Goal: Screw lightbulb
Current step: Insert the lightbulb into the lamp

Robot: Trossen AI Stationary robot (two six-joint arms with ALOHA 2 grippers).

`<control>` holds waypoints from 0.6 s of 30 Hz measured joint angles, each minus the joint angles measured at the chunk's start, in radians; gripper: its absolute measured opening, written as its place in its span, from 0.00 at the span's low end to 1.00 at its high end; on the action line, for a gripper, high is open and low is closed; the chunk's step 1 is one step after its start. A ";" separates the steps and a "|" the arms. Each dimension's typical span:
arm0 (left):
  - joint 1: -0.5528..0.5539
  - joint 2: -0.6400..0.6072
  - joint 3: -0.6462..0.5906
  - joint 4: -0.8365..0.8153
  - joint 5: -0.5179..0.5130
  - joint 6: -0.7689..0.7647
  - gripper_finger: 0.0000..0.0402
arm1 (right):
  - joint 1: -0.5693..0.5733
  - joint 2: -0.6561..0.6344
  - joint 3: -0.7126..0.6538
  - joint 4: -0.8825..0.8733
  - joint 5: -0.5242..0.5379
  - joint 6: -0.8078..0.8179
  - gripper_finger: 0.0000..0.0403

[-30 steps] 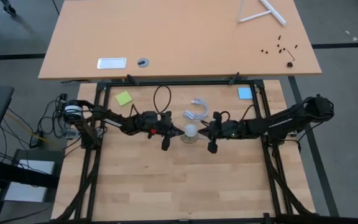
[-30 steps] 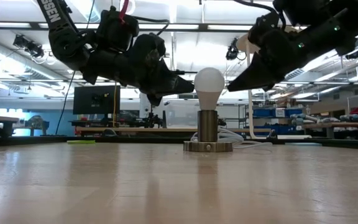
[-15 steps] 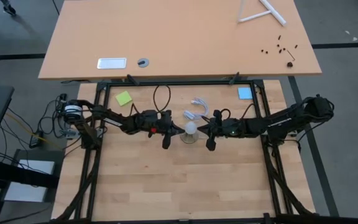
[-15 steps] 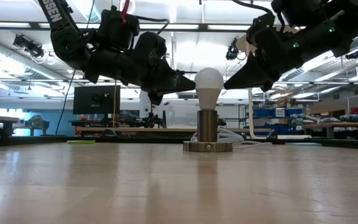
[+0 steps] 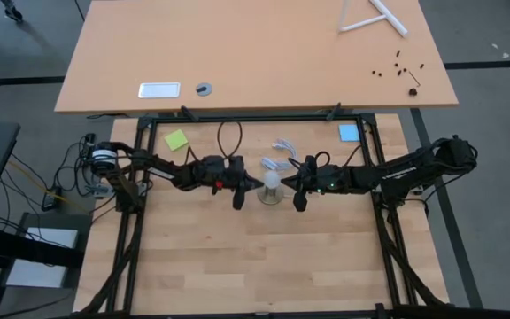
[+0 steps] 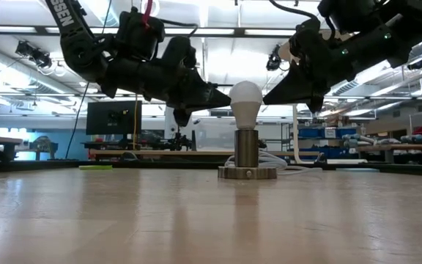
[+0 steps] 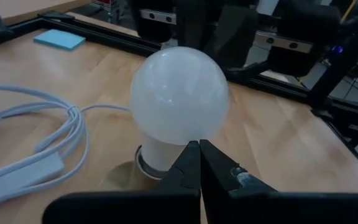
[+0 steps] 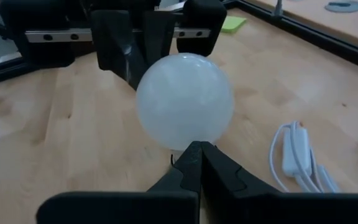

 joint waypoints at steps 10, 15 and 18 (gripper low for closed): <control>0.006 0.000 0.001 0.000 -0.002 -0.030 0.00 | -0.024 0.000 0.000 -0.043 -0.017 0.050 0.04; 0.006 0.000 0.001 -0.002 -0.002 -0.032 0.00 | -0.028 0.000 0.000 -0.043 -0.028 0.048 0.04; 0.006 0.000 0.001 -0.002 -0.001 -0.032 0.00 | -0.028 0.000 0.000 -0.022 -0.032 0.036 0.04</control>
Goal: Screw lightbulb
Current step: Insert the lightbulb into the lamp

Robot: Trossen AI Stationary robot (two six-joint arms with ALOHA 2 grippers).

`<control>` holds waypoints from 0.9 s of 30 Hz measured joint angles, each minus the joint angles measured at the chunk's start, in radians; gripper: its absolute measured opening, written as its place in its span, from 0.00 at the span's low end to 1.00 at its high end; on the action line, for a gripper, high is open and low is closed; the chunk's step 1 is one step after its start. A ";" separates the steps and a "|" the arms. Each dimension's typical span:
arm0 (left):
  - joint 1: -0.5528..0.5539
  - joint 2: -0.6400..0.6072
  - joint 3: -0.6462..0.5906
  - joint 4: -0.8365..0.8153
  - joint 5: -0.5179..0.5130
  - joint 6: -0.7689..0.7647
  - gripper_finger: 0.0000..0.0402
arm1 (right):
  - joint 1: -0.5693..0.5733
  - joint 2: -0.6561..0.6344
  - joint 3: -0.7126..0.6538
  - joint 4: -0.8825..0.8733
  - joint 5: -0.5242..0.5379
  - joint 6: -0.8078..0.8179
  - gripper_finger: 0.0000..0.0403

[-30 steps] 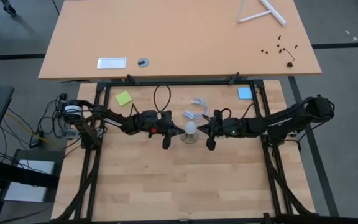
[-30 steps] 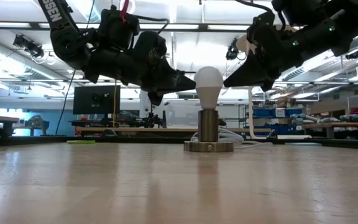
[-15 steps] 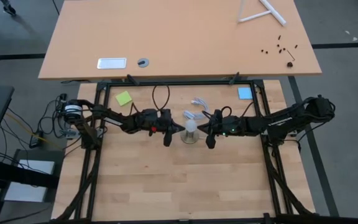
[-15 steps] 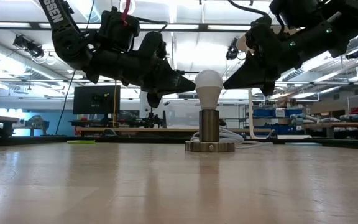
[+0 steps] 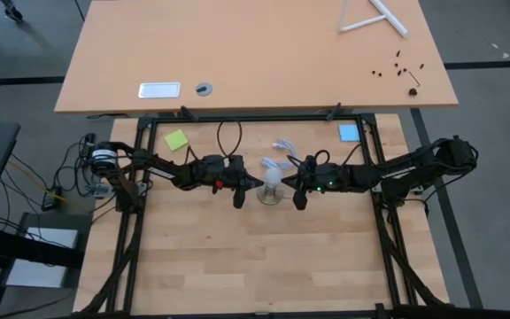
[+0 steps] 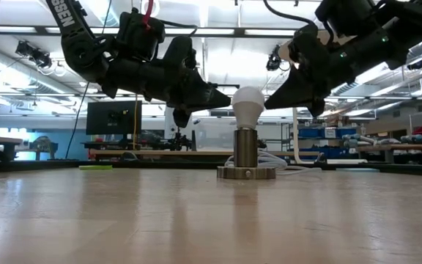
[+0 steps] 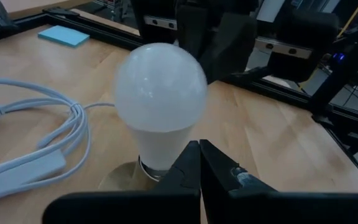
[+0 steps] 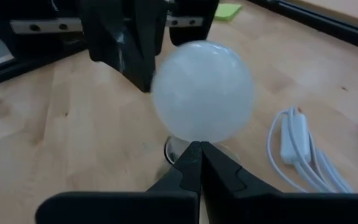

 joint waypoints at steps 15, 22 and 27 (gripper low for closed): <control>-0.005 0.000 0.000 -0.002 -0.035 0.000 0.00 | 0.024 -0.085 0.000 0.000 -0.011 -0.018 0.11; 0.018 -0.001 -0.039 0.013 -0.070 -0.006 0.00 | 0.002 -0.147 0.000 -0.006 0.030 -0.048 0.32; 0.050 -0.001 -0.086 0.130 -0.065 -0.053 0.00 | -0.040 -0.137 0.000 -0.028 -0.040 -0.049 0.46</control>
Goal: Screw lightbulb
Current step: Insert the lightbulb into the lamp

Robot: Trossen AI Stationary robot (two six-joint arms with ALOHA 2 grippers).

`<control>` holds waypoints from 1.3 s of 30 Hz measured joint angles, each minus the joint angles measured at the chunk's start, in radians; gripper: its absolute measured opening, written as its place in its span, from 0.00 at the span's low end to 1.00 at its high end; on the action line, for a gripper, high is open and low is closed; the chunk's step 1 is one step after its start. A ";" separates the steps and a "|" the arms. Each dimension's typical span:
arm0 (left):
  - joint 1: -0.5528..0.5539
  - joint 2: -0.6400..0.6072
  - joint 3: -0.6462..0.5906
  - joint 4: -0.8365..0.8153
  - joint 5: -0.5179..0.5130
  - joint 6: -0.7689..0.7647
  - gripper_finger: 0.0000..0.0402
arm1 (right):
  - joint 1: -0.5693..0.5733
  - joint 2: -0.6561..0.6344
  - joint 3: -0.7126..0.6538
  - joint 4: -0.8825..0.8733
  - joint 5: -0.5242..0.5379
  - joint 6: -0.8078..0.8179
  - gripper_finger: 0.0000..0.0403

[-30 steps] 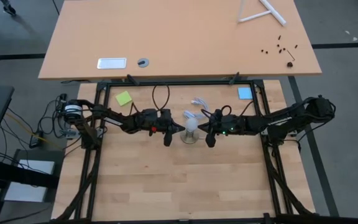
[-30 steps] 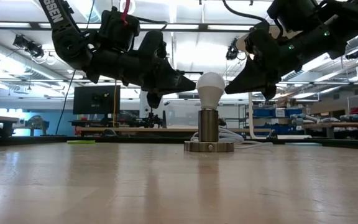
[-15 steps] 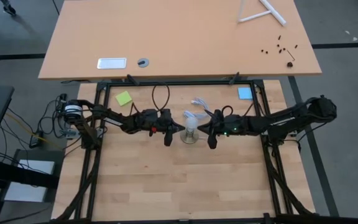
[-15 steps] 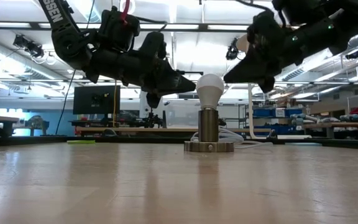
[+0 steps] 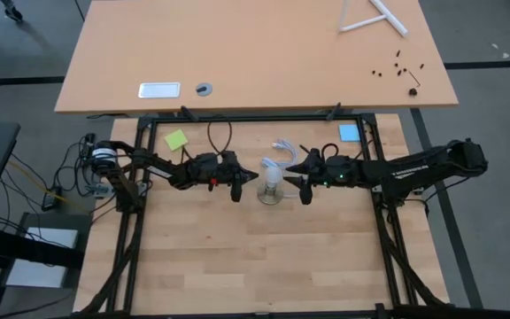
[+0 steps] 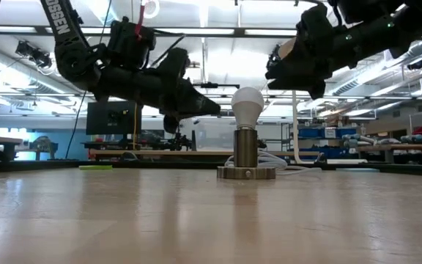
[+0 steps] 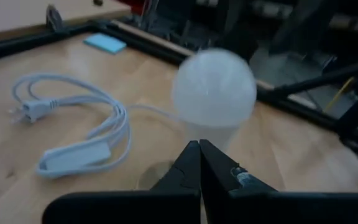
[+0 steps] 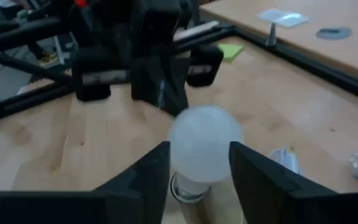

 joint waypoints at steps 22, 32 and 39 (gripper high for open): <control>-0.024 0.000 0.004 -0.102 0.179 0.140 0.19 | -0.108 0.244 0.793 -1.041 -0.158 -0.340 0.65; -0.024 0.000 0.004 -0.111 0.153 0.138 0.34 | -0.135 0.479 1.014 -1.288 -0.236 -0.427 0.71; -0.024 0.000 0.004 -0.125 0.155 0.137 0.37 | -0.177 0.601 1.108 -1.360 -0.322 -0.461 0.74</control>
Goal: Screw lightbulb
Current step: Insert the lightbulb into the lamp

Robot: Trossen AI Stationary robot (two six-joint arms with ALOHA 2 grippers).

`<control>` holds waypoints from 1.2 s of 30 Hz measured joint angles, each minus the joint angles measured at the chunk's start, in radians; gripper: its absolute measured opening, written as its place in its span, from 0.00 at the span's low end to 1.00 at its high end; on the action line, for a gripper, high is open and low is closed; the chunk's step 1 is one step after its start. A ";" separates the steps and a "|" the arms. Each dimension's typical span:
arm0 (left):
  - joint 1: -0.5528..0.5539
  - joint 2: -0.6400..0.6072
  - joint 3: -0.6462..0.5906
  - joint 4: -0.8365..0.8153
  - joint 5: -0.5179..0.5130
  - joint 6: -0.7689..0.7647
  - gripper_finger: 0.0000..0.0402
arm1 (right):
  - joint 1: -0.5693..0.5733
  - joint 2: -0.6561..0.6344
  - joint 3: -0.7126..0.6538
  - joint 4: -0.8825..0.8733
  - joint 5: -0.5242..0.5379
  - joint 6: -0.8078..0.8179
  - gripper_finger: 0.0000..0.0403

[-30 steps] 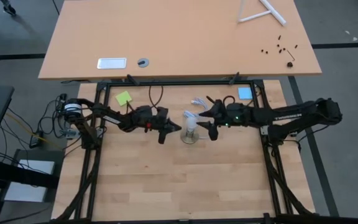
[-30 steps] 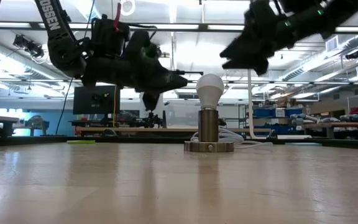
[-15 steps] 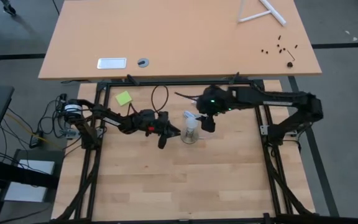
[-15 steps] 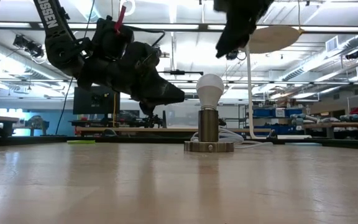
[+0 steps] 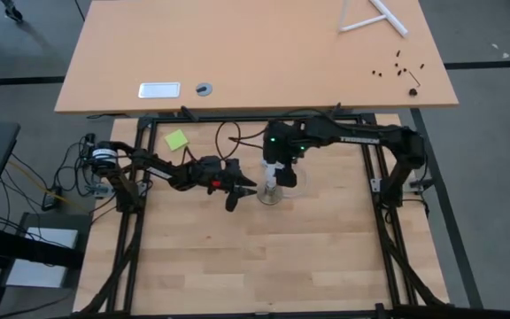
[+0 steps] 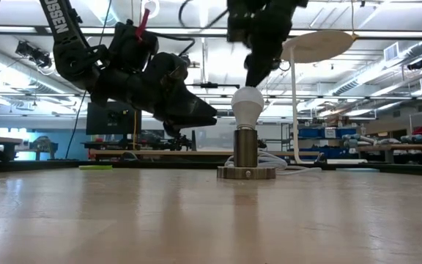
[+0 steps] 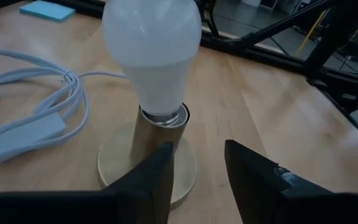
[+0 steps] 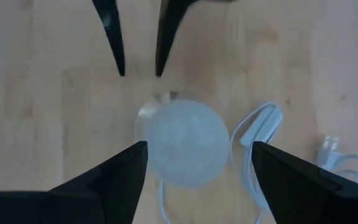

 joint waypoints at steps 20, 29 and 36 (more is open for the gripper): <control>0.000 0.001 0.000 -0.008 -0.018 0.000 0.38 | -0.009 0.068 0.056 -0.059 -0.078 -0.073 0.73; 0.000 0.001 0.000 -0.006 -0.023 0.000 0.38 | 0.022 0.067 0.041 -0.022 -0.040 -0.073 0.74; 0.000 0.001 0.000 -0.004 -0.022 -0.006 0.38 | 0.034 0.067 0.057 -0.021 0.020 -0.057 0.76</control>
